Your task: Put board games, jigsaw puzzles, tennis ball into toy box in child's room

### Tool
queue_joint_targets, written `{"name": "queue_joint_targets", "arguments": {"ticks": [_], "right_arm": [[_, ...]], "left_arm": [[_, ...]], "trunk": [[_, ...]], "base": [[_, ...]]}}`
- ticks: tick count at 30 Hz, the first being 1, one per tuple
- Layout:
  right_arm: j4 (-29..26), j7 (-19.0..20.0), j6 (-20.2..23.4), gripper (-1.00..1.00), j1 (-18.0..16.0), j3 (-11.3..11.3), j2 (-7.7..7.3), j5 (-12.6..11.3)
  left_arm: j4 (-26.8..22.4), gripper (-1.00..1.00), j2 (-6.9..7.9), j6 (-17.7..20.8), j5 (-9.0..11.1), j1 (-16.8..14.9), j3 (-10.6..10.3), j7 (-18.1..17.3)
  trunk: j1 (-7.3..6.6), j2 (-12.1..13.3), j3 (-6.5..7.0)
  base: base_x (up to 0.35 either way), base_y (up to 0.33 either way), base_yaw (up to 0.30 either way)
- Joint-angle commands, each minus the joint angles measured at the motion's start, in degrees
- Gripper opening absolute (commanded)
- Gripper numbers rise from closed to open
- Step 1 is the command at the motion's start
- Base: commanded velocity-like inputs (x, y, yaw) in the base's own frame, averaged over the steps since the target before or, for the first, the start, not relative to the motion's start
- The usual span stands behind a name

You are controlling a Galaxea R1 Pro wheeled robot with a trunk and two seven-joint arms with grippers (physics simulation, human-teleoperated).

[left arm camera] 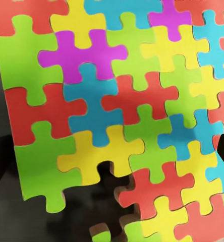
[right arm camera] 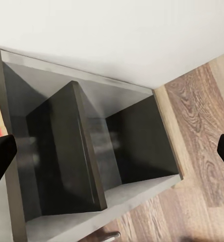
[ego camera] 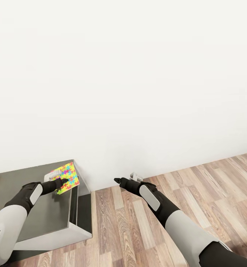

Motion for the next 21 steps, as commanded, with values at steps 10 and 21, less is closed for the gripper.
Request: {"name": "queue_joint_targets", "arguments": {"ticks": [10, 21], "right_arm": [[-0.03, -0.13, 0.12, 1.00, -0.05, 0.11, -0.02, -0.23], [-0.03, -0.13, 0.12, 1.00, -0.05, 0.11, -0.02, -0.22]], "left_arm": [[1.91, 1.00, 0.47, 0.35, -0.48, 0.12, 0.61, -0.14], [1.76, 1.00, 1.92, 0.52, -0.44, 0.17, 0.70, -3.53]], "trunk": [[0.04, -0.08, -0.10], [0.04, -0.08, -0.10]], "base": [[0.000, 0.000, 0.000], [0.000, 0.000, 0.000]]}}
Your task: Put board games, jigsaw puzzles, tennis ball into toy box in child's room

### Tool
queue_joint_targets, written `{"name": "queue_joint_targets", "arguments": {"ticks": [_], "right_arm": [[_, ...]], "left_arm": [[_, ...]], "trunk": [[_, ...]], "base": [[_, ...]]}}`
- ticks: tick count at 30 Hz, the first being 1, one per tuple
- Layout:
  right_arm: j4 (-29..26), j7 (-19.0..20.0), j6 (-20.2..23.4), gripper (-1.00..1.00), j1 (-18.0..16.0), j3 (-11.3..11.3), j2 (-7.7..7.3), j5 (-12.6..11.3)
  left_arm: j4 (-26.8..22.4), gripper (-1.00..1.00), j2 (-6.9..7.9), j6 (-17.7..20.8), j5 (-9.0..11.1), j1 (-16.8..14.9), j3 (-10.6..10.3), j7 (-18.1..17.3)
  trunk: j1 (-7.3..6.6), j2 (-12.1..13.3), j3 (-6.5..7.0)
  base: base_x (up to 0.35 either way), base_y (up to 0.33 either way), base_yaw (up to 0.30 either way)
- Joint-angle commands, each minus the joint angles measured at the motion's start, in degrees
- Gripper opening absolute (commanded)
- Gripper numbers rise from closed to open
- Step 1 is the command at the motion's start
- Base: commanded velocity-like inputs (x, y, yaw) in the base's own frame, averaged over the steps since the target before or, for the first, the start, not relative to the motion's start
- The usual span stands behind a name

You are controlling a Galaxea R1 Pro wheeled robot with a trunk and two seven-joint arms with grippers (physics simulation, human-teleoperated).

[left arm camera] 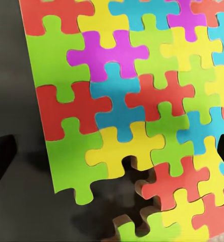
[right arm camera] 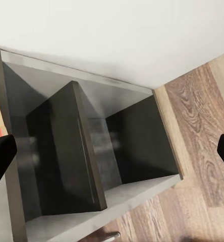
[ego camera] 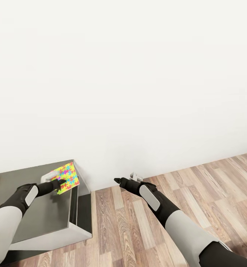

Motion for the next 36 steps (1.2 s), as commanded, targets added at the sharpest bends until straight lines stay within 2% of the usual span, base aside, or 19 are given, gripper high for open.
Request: {"name": "queue_joint_targets", "arguments": {"ticks": [1, 16, 25, 31, 36], "right_arm": [[-0.03, -0.13, 0.12, 1.00, -0.05, 0.11, -0.02, -0.27], [-0.03, -0.13, 0.12, 1.00, -0.05, 0.11, -0.02, -0.26], [-0.03, -0.13, 0.12, 1.00, -0.05, 0.11, -0.02, -0.26], [-0.03, -0.13, 0.12, 1.00, -0.05, 0.11, -0.02, -0.26], [-0.03, -0.13, 0.12, 1.00, -0.05, 0.11, -0.02, -0.26]], "left_arm": [[0.59, 1.00, 0.19, 0.47, -0.35, 0.01, 0.30, -0.59], [0.58, 1.00, 2.16, 0.87, -0.26, 0.01, 1.44, -2.31], [0.58, 1.00, 3.99, 2.30, -0.18, 0.01, 1.53, -6.97], [0.58, 1.00, 4.68, 2.75, -0.16, 0.01, 1.58, -8.06], [0.54, 1.00, 5.80, 3.66, 0.09, 0.01, 1.59, -8.45]], "trunk": [[0.04, -0.08, -0.10], [0.04, -0.08, -0.10], [0.04, -0.08, -0.10], [0.04, -0.08, -0.10], [0.04, -0.08, -0.10]], "base": [[0.000, 0.000, 0.000], [0.000, 0.000, 0.000], [0.000, 0.000, 0.000], [0.000, 0.000, 0.000], [0.000, 0.000, 0.000]]}}
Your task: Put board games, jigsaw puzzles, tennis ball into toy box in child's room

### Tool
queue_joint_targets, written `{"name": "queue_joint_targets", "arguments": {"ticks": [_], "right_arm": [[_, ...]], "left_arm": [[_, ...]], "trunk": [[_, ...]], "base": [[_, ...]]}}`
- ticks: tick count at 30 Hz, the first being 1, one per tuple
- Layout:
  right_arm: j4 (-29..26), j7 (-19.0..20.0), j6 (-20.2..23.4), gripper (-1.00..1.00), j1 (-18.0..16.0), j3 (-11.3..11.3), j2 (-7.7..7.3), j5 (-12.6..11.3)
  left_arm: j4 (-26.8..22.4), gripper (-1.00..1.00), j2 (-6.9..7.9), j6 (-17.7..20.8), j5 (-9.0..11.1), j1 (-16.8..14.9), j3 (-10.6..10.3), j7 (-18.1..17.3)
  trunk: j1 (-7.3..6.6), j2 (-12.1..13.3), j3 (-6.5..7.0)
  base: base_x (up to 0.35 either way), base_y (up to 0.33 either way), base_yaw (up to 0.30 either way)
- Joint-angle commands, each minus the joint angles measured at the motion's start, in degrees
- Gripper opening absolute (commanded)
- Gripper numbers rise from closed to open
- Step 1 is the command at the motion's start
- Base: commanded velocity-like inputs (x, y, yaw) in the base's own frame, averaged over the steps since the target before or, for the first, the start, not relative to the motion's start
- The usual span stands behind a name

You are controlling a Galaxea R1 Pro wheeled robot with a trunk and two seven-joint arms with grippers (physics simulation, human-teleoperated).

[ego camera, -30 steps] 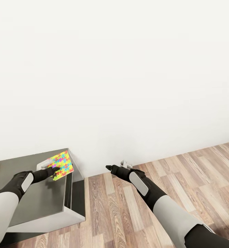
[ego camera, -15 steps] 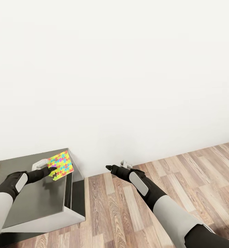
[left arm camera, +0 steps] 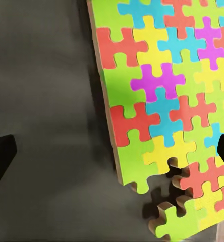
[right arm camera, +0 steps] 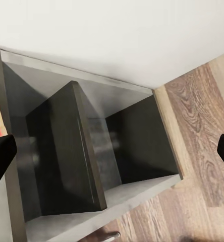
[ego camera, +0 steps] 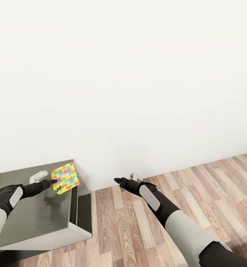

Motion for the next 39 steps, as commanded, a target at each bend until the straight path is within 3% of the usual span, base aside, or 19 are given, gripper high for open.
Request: {"name": "queue_joint_targets", "arguments": {"ticks": [1, 6, 12, 16, 23, 24, 29, 30, 33, 34, 38, 39], "right_arm": [[-0.03, -0.13, 0.12, 1.00, -0.05, 0.11, -0.02, -0.26], [-0.03, -0.13, 0.12, 1.00, -0.05, 0.11, -0.02, -0.26], [-0.03, -0.13, 0.12, 1.00, -0.05, 0.11, -0.02, -0.26], [-0.03, -0.13, 0.12, 1.00, -0.05, 0.11, -0.02, -0.26], [-0.03, -0.13, 0.12, 1.00, -0.05, 0.11, 0.00, -0.26], [-0.03, -0.13, 0.12, 1.00, -0.05, 0.11, 0.02, -0.26], [-0.03, -0.13, 0.10, 1.00, -0.05, 0.11, 0.05, -0.26], [-0.03, -0.13, 0.11, 1.00, -0.05, 0.11, 0.06, -0.26], [-0.03, -0.13, 0.10, 1.00, -0.05, 0.11, 0.06, -0.26], [-0.03, -0.13, 0.08, 1.00, -0.05, 0.11, 0.07, -0.26], [-0.03, -0.13, 0.05, 1.00, -0.05, 0.11, 0.07, -0.26], [-0.03, -0.13, 0.04, 1.00, -0.05, 0.11, 0.07, -0.26]], "left_arm": [[-0.02, 1.00, 0.16, 0.64, 0.34, -0.04, 0.32, -0.17], [-0.05, 1.00, 0.99, 1.35, 1.42, -0.04, 0.31, -1.67], [-0.07, 1.00, 2.47, 3.92, 2.26, -0.04, 0.25, -8.61], [-0.32, 1.00, 3.74, 6.24, 2.24, 0.01, 0.17, -16.12], [-3.40, 1.00, 4.93, 8.15, 1.58, 1.62, -0.57, -33.78], [-4.96, 1.00, 5.26, 8.67, 1.28, 2.47, -0.66, -37.60], [-10.94, 1.00, 5.89, 11.23, 0.08, 5.44, -0.77, -45.86], [-14.28, 1.00, 6.04, 12.81, -0.29, 7.02, -0.79, -48.68], [-20.31, 1.00, 6.16, 15.51, -0.61, 9.83, -0.74, -52.36], [-24.95, 1.00, 6.21, 17.44, -0.73, 12.03, -0.54, -54.35], [-35.11, 1.00, 6.26, 21.45, -0.80, 16.83, -0.10, -57.01], [-40.13, 1.00, 6.21, 23.47, -0.69, 19.15, 0.20, -57.74]], "trunk": [[0.03, -0.10, -0.09], [0.03, -0.10, -0.09], [0.03, -0.10, -0.09], [0.03, -0.10, -0.09], [0.03, -0.10, -0.09], [0.03, -0.10, -0.09], [0.03, -0.10, -0.09], [0.03, -0.10, -0.09], [0.03, -0.10, -0.09], [0.03, -0.10, -0.09], [0.03, -0.10, -0.09], [0.03, -0.10, -0.09]], "base": [[0.000, 0.000, 0.000], [0.000, 0.000, 0.000], [0.000, 0.000, 0.000], [0.000, 0.000, 0.000], [0.000, 0.000, 0.000], [0.000, 0.000, 0.000], [0.000, 0.000, 0.000], [0.000, 0.000, 0.000], [0.000, 0.000, 0.000], [0.000, 0.000, 0.000], [0.000, 0.000, 0.000], [0.000, 0.000, 0.000]]}}
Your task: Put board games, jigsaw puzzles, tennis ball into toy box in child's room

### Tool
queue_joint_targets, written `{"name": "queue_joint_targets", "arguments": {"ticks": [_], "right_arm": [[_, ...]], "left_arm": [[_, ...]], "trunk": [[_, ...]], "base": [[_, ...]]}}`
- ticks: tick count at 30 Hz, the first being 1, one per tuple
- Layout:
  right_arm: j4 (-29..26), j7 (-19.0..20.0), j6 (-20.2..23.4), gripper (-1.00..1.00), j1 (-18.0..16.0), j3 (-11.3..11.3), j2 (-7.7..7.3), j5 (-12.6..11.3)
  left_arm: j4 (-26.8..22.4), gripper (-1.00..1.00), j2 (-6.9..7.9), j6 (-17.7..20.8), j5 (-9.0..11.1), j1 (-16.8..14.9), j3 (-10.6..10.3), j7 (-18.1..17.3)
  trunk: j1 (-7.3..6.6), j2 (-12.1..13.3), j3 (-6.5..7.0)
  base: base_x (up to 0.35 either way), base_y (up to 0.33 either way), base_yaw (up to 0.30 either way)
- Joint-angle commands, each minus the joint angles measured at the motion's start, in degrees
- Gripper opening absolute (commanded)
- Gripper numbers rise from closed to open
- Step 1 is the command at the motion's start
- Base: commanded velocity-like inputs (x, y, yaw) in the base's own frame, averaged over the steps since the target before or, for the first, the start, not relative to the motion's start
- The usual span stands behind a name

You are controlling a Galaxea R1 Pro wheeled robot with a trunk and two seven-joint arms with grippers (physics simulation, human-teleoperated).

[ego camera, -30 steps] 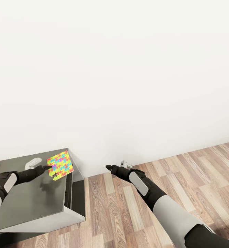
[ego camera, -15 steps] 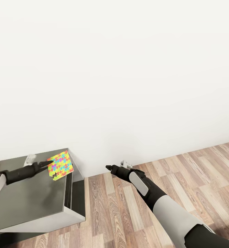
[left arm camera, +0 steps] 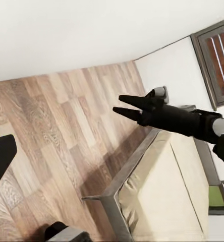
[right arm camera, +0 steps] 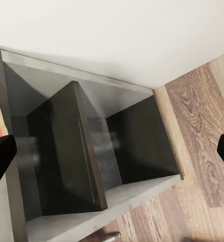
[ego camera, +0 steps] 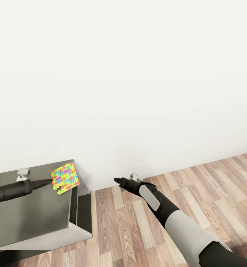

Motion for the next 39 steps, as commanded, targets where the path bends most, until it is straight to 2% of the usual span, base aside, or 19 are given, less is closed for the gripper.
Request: {"name": "queue_joint_targets", "arguments": {"ticks": [1, 6, 10, 15, 21, 25, 39], "right_arm": [[-0.03, -0.11, 0.12, 1.00, -0.05, 0.10, 0.00, -0.25], [-0.03, -0.06, 0.11, 1.00, -0.05, 0.10, 0.03, -0.25], [-0.03, 0.08, 0.11, 1.00, -0.05, 0.10, 0.00, -0.30], [-0.03, 2.22, 0.16, 1.00, -0.05, 0.10, -0.05, -0.33], [0.13, 8.72, 0.26, 1.00, -0.05, 0.04, -0.14, -0.33], [0.60, 10.94, 0.28, 1.00, -0.05, -0.02, -0.17, -0.33], [1.49, 12.03, 0.37, 1.00, -0.05, -0.09, -0.24, -0.50]], "left_arm": [[-5.04, 1.00, -0.19, 2.53, 0.10, 2.26, 0.42, -0.66], [-15.62, 1.00, -1.06, 6.01, 0.41, 7.31, 1.27, -1.64], [-18.13, 1.00, -1.57, 6.77, 0.49, 8.61, 1.53, -2.90], [-19.41, 1.00, -1.82, 7.11, 0.54, 9.33, 2.30, -6.57], [-19.76, 1.00, -2.00, 7.20, 0.67, 9.63, 3.66, -6.68], [-19.77, 1.00, -2.06, 7.25, 0.75, 9.72, 3.89, -6.68], [-19.78, 1.00, -2.28, 7.30, 0.80, 9.77, 4.03, -6.68]], "trunk": [[0.04, -0.09, -0.09], [0.04, -0.09, -0.09], [0.04, -0.09, -0.09], [0.04, -0.09, -0.09], [0.04, -0.09, -0.09], [0.04, -0.09, -0.09], [0.04, -0.09, -0.09]], "base": [[0.000, 0.000, 0.000], [0.000, 0.000, 0.000], [0.000, 0.000, 0.000], [0.000, 0.000, 0.000], [0.000, 0.000, 0.000], [0.000, 0.000, 0.000], [0.000, 0.000, 0.000]]}}
